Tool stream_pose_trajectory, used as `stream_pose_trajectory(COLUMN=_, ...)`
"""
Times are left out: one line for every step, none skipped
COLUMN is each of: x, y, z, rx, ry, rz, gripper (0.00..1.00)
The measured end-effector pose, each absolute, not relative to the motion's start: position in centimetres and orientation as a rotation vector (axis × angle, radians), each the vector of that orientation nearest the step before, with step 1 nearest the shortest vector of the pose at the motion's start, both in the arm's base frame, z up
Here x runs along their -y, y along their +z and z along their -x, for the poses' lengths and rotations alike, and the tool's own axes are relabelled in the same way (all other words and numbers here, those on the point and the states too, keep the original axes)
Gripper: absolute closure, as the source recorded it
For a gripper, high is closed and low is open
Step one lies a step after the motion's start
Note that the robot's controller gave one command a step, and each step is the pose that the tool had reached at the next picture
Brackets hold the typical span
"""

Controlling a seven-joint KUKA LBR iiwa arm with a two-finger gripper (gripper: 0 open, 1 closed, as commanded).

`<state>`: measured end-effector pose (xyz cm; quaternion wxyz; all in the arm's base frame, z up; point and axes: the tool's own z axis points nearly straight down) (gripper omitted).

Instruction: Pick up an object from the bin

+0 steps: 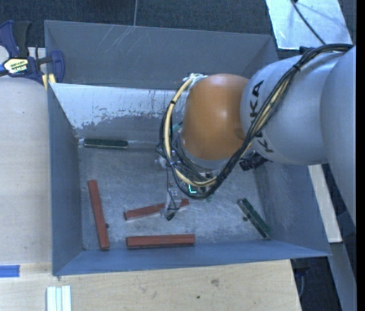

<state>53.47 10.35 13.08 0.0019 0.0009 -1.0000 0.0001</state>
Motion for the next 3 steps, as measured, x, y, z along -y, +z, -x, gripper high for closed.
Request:
stream_pose_trajectory(x=-10.0, y=6.6, z=-52.7, rx=3.138, ry=0.001, rz=-0.036, gripper=0.0)
stream_pose_trajectory(x=-10.1, y=7.1, z=-52.9, rx=3.145, ry=-0.002, rz=-0.033, gripper=1.0)
stream_pose_trajectory(x=-9.2, y=24.4, z=-53.1, rx=3.149, ry=-0.001, rz=-0.159, gripper=1.0)
